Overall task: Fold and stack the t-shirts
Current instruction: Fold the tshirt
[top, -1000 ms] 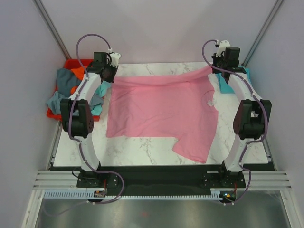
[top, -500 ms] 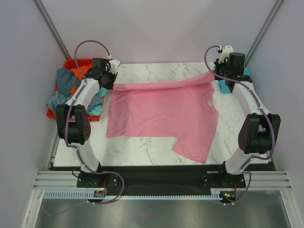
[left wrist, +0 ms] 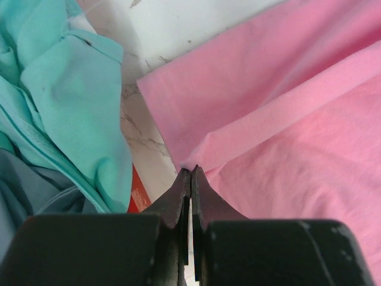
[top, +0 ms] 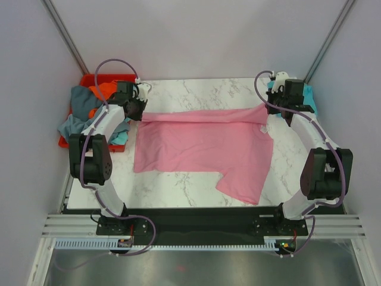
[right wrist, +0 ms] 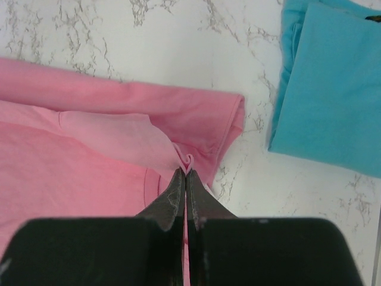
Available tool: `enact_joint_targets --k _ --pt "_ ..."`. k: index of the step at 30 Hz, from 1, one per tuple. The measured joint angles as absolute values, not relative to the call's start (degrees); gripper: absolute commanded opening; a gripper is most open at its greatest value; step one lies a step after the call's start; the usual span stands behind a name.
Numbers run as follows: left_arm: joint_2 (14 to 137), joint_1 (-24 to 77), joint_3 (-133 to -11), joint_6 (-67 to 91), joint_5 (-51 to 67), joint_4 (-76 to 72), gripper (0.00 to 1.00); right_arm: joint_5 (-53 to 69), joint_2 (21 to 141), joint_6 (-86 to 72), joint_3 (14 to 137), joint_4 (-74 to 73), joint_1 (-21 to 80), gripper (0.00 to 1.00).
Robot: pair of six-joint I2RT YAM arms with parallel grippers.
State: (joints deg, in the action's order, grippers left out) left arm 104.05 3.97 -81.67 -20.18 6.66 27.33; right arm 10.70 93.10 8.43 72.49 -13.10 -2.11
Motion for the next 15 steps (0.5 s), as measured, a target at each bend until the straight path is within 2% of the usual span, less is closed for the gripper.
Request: enact_joint_targets --k 15 --pt "103.9 3.9 -73.7 -20.0 6.7 27.0 0.02 13.3 92.4 8.3 68.2 -16.1 -2.1 0.00"
